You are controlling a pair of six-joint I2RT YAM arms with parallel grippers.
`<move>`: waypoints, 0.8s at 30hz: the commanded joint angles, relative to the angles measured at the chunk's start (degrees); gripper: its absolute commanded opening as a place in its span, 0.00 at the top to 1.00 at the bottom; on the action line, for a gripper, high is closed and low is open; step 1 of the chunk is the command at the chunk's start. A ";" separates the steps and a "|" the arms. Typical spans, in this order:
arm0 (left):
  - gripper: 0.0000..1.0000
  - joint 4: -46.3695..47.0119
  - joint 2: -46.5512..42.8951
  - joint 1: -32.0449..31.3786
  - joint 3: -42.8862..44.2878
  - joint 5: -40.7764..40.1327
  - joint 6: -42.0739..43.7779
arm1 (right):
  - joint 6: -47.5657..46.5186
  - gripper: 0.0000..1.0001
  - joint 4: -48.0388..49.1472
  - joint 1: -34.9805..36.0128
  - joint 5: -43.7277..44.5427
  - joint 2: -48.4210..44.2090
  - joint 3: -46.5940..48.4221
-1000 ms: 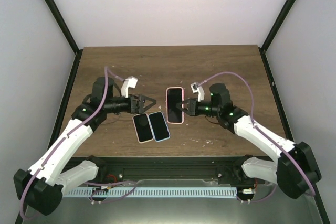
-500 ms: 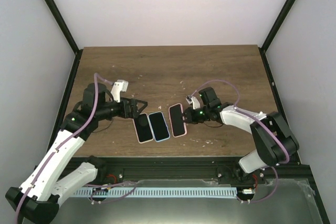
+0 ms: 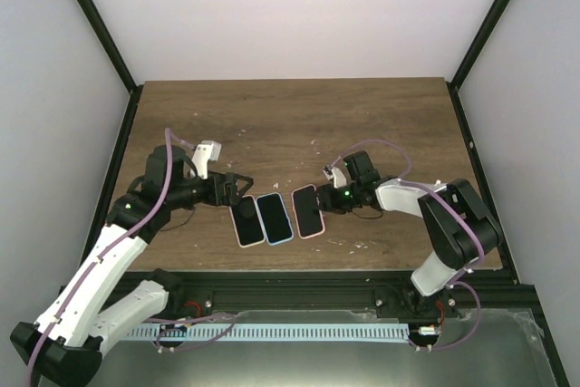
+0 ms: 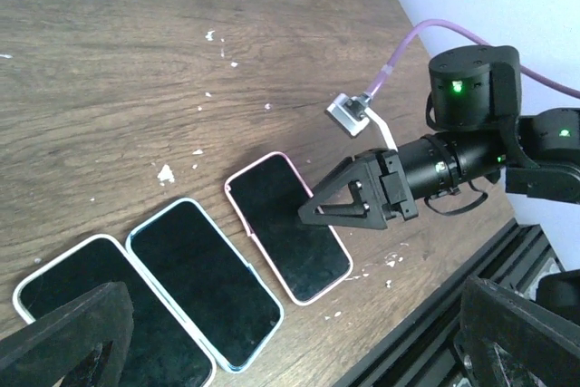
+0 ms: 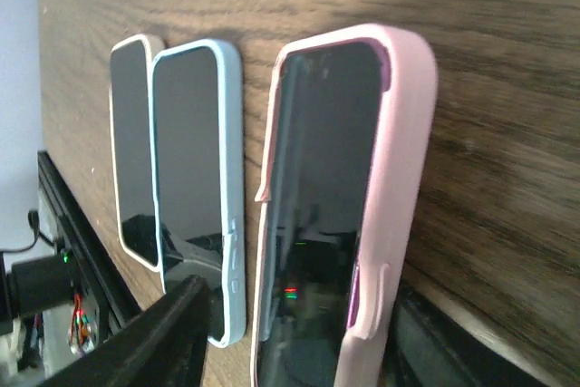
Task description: Put the phone into the phone case
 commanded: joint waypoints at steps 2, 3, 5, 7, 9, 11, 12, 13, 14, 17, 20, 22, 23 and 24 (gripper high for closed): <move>0.00 -1.12 -1.23 0.03 0.94 -3.32 0.16 | -0.30 0.39 -0.29 -0.81 3.77 -1.48 2.26; 0.00 -1.03 -1.56 0.03 0.94 -3.99 -0.06 | -0.41 0.35 -1.10 -0.89 4.69 -2.22 2.39; 0.00 -0.93 -2.45 0.06 0.95 -6.11 -0.31 | -0.60 0.27 -3.14 -0.90 6.25 -4.07 2.95; 0.00 -0.37 -3.55 0.04 0.59 -7.56 -0.37 | -0.50 0.16 -5.22 -0.90 7.72 -7.15 3.36; 0.00 0.52 -4.44 0.04 0.06 -8.67 -1.28 | -0.38 0.04 -6.83 -0.90 9.09 -10.32 3.57; 0.00 1.02 -5.26 0.03 -0.43 -10.17 -2.90 | 0.06 0.00 -8.72 -0.90 10.31 -14.21 3.72; 0.00 1.15 -5.59 0.03 -0.79 -11.20 -3.50 | 0.47 0.00 -9.44 -0.84 11.03 -16.19 3.74; 0.00 1.31 -5.88 0.03 -1.12 -12.15 -4.08 | 0.97 0.00 -10.52 -0.90 12.07 -18.35 3.87; 0.00 1.46 -6.11 0.03 -1.43 -12.87 -4.58 | 1.36 0.00 -11.74 -0.91 13.15 -20.37 4.16; 0.00 0.91 -6.26 0.03 -1.24 -14.94 -6.49 | 2.39 0.00 -15.43 -0.90 17.57 -27.23 5.35; 0.00 -1.56 -6.12 0.04 1.68 -15.51 -6.74 | 4.04 0.00 -19.38 -0.90 21.87 -33.72 7.12; 0.00 -3.19 -6.25 0.03 3.97 -16.03 -6.51 | 5.14 0.00 -21.37 -0.86 23.33 -37.25 8.32; 0.00 -3.90 -6.46 0.03 4.97 -16.26 -6.36 | 5.62 0.00 -22.05 -0.90 23.48 -38.90 8.73; 0.00 -4.37 -6.66 0.03 5.85 -16.49 -5.98 | 6.06 0.00 -22.50 -0.90 23.40 -40.45 9.05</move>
